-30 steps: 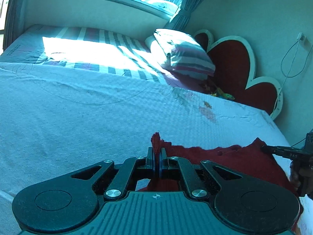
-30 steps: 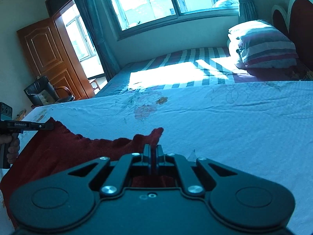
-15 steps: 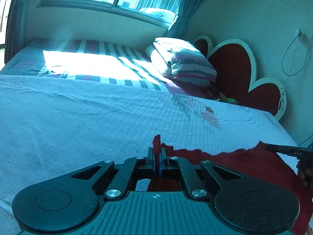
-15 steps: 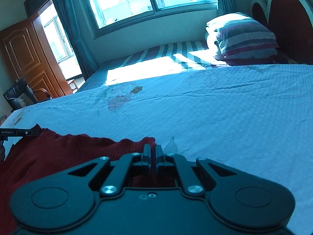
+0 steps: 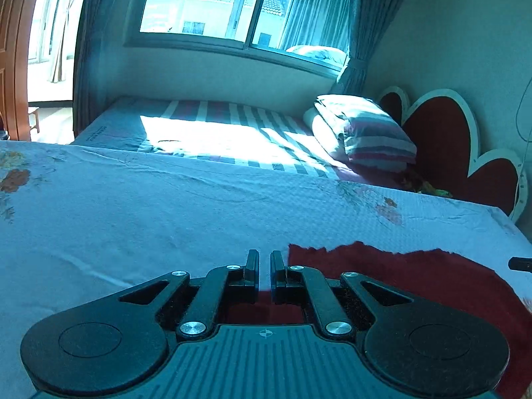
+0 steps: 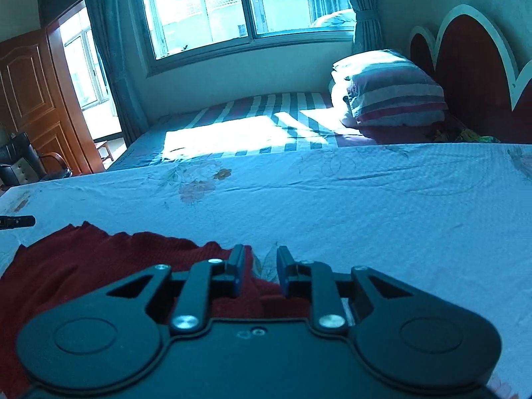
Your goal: Fold small clothes
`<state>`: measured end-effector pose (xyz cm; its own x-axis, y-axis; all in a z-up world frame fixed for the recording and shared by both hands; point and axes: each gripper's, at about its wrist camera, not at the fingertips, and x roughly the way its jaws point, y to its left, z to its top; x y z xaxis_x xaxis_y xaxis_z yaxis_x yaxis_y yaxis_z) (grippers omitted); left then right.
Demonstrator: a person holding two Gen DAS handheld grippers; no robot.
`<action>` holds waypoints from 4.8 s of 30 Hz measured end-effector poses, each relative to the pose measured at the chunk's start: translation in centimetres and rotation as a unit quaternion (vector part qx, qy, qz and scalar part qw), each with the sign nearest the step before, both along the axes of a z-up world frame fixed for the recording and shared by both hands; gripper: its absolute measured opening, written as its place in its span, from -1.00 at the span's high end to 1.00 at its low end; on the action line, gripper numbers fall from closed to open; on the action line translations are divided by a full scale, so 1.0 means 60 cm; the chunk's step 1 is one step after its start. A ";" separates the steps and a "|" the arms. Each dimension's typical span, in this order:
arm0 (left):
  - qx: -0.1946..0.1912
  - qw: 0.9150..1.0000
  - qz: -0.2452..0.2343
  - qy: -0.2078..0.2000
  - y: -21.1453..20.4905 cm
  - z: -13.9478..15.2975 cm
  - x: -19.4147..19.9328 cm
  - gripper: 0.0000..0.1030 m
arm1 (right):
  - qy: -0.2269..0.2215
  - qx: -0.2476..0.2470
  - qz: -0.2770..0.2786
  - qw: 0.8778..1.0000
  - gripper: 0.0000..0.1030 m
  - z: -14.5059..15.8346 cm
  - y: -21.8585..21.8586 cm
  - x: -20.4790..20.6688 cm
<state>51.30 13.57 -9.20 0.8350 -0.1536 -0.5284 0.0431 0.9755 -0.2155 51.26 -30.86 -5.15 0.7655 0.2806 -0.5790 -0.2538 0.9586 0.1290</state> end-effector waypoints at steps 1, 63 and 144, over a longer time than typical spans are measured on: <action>-0.004 1.000 -0.024 0.006 -0.025 0.000 -0.040 0.94 | 0.002 0.006 0.009 1.000 0.54 0.005 0.006 -0.026; 0.098 0.994 0.017 0.045 -0.102 -0.017 0.041 -0.45 | 0.017 -0.078 -0.011 0.997 0.46 -0.030 0.056 0.035; 0.117 0.984 0.062 0.116 -0.075 -0.046 -0.223 -1.00 | 0.029 -0.100 -0.036 0.994 -0.39 -0.031 0.025 -0.223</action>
<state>37.93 9.06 -11.98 0.6916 0.0912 -0.7165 -0.1035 0.9943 0.0266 37.90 -29.34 -7.01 0.7431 0.1011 -0.6615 -0.1809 0.9821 -0.0532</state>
